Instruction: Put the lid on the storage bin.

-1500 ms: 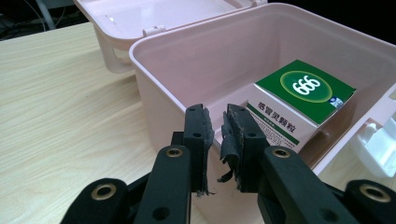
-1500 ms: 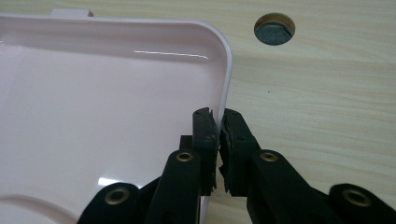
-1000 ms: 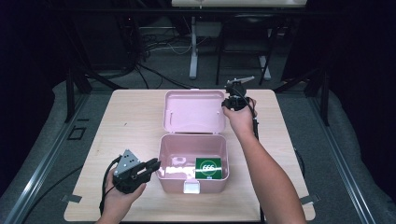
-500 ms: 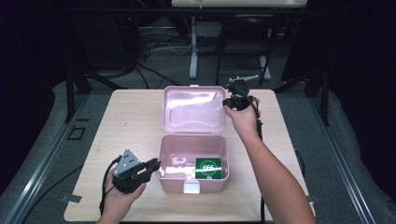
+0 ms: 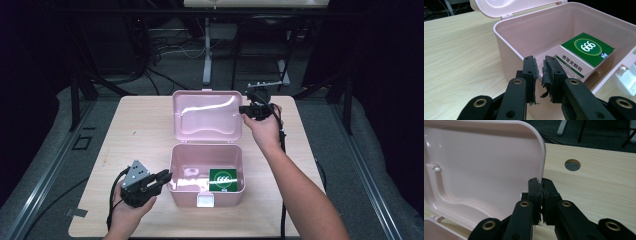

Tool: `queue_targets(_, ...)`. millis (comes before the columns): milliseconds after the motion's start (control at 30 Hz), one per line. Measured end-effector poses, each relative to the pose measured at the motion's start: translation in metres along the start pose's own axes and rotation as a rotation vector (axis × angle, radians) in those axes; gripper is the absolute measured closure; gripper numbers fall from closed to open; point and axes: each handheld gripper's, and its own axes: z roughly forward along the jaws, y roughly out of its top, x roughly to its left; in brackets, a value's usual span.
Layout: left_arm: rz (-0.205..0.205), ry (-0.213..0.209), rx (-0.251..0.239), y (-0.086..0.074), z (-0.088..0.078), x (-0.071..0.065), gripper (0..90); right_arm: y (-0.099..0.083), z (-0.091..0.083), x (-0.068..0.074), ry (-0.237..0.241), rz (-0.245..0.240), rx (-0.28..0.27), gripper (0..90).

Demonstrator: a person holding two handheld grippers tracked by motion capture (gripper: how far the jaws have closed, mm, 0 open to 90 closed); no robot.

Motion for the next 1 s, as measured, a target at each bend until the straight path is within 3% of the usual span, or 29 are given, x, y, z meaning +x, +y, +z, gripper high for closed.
queue_targets(367, -0.004, 0.003, 0.0, 0.0, 0.0, -0.001, 79.1, -0.004, -0.014, 0.003, 0.023, -0.032, -0.035, 87.2)
queue_targets(1000, -0.004, 0.004, -0.001, 0.0, 0.0, -0.001, 79.1, -0.018, -0.035, 0.011, 0.022, -0.107, -0.099, 87.2)
